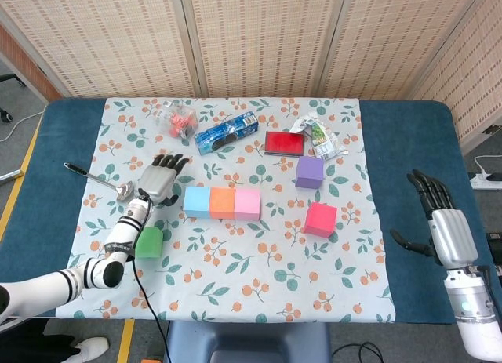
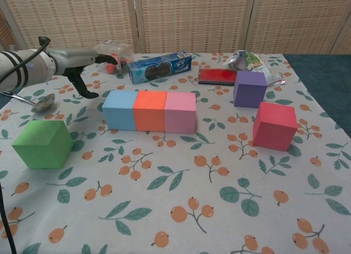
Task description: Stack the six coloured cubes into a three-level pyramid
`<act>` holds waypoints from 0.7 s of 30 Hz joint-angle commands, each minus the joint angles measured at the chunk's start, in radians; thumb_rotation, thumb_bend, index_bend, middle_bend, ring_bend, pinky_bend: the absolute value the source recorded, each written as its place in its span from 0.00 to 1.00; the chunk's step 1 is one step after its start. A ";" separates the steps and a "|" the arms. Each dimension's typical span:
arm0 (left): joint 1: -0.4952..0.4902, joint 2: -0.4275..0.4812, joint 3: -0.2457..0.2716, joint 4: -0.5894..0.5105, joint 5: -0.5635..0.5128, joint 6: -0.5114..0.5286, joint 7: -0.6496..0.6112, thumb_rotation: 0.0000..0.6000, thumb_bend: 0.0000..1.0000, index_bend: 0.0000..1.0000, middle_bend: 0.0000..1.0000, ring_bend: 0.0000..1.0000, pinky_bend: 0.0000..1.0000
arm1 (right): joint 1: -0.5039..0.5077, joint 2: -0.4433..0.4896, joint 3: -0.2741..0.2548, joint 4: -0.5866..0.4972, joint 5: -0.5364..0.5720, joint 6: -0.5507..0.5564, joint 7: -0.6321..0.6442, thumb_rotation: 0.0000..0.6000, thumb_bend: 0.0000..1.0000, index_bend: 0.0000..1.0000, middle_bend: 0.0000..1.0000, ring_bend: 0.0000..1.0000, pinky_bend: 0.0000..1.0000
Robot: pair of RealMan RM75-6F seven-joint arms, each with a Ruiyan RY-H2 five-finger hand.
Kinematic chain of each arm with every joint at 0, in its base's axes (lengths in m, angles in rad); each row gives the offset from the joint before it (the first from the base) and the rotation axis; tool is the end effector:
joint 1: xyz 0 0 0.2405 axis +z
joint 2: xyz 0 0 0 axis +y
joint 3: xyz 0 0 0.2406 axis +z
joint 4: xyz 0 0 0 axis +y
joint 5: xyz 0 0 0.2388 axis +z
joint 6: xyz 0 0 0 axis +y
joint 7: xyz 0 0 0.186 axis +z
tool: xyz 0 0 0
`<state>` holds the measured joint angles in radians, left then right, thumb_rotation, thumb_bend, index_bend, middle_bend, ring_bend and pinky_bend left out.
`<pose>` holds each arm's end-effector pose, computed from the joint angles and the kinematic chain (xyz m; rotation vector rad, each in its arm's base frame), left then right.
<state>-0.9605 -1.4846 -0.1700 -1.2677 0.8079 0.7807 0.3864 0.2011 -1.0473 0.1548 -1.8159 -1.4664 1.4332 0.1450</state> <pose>-0.1432 0.4641 -0.0270 -1.8136 -0.9133 -0.7118 -0.2339 -0.2735 0.1391 1.3348 -1.0250 1.2386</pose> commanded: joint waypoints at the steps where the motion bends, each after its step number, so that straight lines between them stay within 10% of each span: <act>1: 0.081 0.118 0.005 -0.160 0.069 0.108 -0.047 1.00 0.35 0.03 0.00 0.00 0.01 | -0.002 0.001 -0.002 0.003 -0.011 0.005 0.011 1.00 0.11 0.00 0.01 0.00 0.00; 10: 0.288 0.367 0.102 -0.451 0.302 0.248 -0.226 1.00 0.35 0.14 0.12 0.08 0.04 | -0.001 -0.002 -0.007 0.017 -0.031 0.008 0.039 1.00 0.11 0.00 0.01 0.00 0.00; 21: 0.408 0.359 0.204 -0.470 0.440 0.256 -0.336 1.00 0.33 0.02 0.01 0.00 0.04 | 0.026 -0.022 -0.006 0.034 -0.031 -0.029 0.048 1.00 0.11 0.00 0.01 0.00 0.00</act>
<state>-0.5582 -1.1184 0.0299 -1.7398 1.2444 1.0337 0.0463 0.2273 -1.0693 0.1483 -1.7820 -1.4980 1.4042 0.1924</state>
